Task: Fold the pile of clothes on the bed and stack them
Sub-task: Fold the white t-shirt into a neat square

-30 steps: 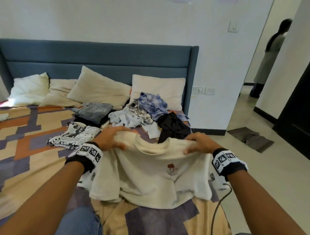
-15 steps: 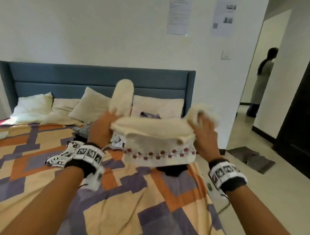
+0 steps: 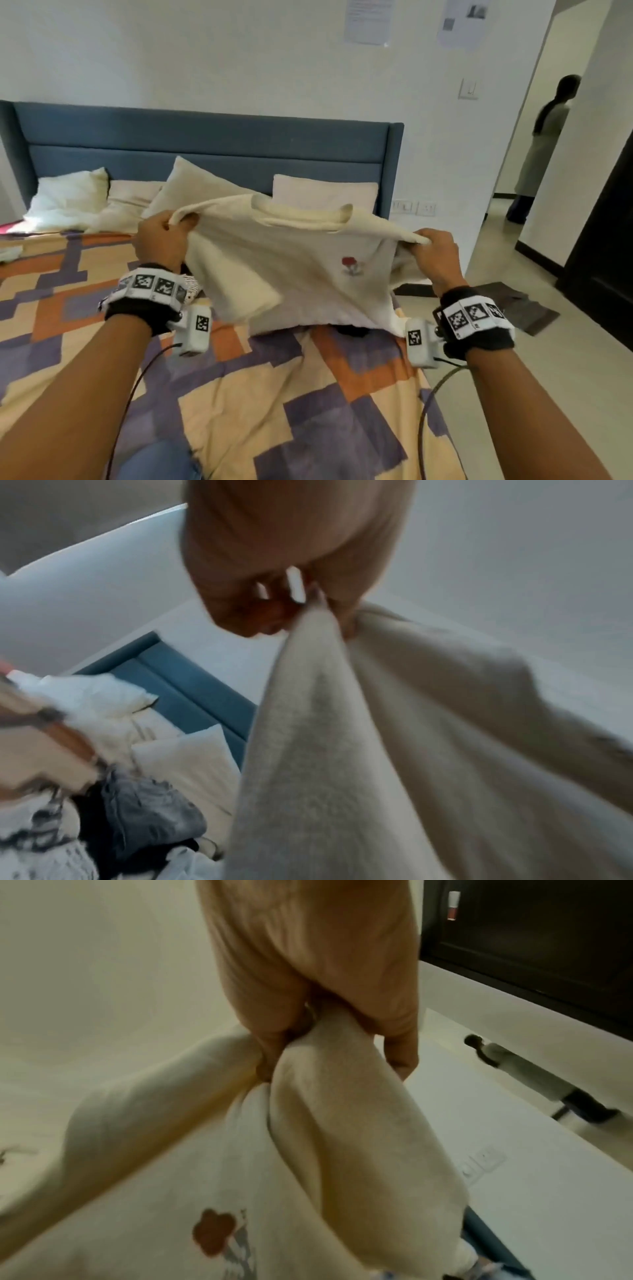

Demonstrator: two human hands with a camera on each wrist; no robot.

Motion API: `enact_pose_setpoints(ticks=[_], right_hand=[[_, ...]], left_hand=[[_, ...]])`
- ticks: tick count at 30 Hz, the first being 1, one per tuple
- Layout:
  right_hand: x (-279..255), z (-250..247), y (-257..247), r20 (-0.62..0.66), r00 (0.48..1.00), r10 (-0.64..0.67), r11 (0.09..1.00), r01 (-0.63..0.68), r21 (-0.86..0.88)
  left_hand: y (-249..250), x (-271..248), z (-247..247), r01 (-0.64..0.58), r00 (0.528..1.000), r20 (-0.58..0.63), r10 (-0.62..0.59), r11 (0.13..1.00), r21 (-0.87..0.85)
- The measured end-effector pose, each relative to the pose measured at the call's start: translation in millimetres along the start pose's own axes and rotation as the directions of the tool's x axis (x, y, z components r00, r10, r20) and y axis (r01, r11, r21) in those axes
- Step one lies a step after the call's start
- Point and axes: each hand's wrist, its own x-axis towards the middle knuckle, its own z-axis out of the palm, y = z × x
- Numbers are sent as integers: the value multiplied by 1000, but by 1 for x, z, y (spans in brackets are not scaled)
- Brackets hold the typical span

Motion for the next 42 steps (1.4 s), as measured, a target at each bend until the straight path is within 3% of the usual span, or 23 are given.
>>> enact_pose_setpoints(ticks=[2, 3, 5, 6, 7, 9, 10, 11, 14, 17, 20, 22, 25, 27, 29, 30, 32, 35, 36, 38, 40, 42], right_hand=[[-6, 11, -3, -24, 999, -36, 997, 34, -63], [-11, 16, -8, 6, 997, -74, 995, 74, -61], [-27, 28, -23, 118, 976, -185, 979, 193, -61], [-34, 37, -32, 195, 949, -248, 963, 264, -61], [-39, 44, -40, 271, 913, -305, 941, 333, -63], [-47, 55, -57, 411, 826, -386, 894, 444, -52], [-49, 58, -63, 463, 779, -423, 868, 494, -38], [-50, 59, -64, 517, 732, -442, 845, 534, -34], [-51, 57, -49, 647, 658, -386, 794, 593, -130], [-56, 53, -13, 689, 691, -217, 747, 572, -339], [-64, 47, 27, 635, 772, 3, 664, 473, -579], [-65, 44, 45, 536, 843, 54, 702, 350, -621], [-60, 40, 39, 278, 954, -114, 812, 251, -527], [-61, 34, 11, 70, 965, -254, 939, 263, -223], [-65, 31, -27, 22, 956, -291, 951, 287, 117], [-68, 34, -44, 78, 946, -314, 922, 285, 262], [-79, 44, -71, 241, 887, -394, 823, 223, 522], [-88, 52, -88, 387, 781, -490, 696, 84, 713], [-87, 54, -81, 394, 775, -494, 681, 62, 730], [-83, 58, -57, 383, 828, -409, 743, 58, 667], [-82, 70, -16, 372, 888, -271, 888, 81, 453], [-93, 79, 18, 448, 881, -153, 980, 79, 180]], left_hand=[[-4, -9, 6, 97, 993, -90, -75, 954, 285], [-8, -18, 14, 95, 995, -56, -79, 911, 401], [-12, -44, 30, -111, 977, 210, 20, 896, 430], [-17, -59, 39, -254, 908, 405, 111, 913, 320], [-15, -77, 49, -342, 793, 581, 185, 924, 174], [-4, -121, 67, -308, 572, 802, 175, 951, 12], [-2, -137, 76, -285, 544, 821, 174, 958, -15], [0, -151, 82, -272, 578, 794, 189, 962, -31], [-14, -164, 92, -273, 770, 587, 250, 961, -51], [-16, -170, 85, -219, 824, 511, 244, 970, -110], [-16, -168, 77, -48, 890, 441, 112, 987, -155], [-18, -163, 75, 57, 883, 467, 47, 977, -205], [-13, -166, 71, 4, 830, 547, 109, 980, -200], [-11, -169, 74, -56, 756, 645, 110, 993, -105], [-9, -171, 82, -144, 682, 727, 80, 989, 27], [-9, -172, 89, -207, 684, 726, 71, 973, 100], [-6, -170, 99, -155, 744, 667, 24, 978, 137], [13, -168, 97, 85, 844, 535, 30, 978, -188], [18, -166, 92, 140, 865, 502, 21, 950, -279], [18, -162, 82, 229, 882, 472, -1, 875, -427], [15, -156, 68, 267, 900, 430, -70, 869, -417], [20, -151, 60, 344, 882, 450, -139, 843, -415]])
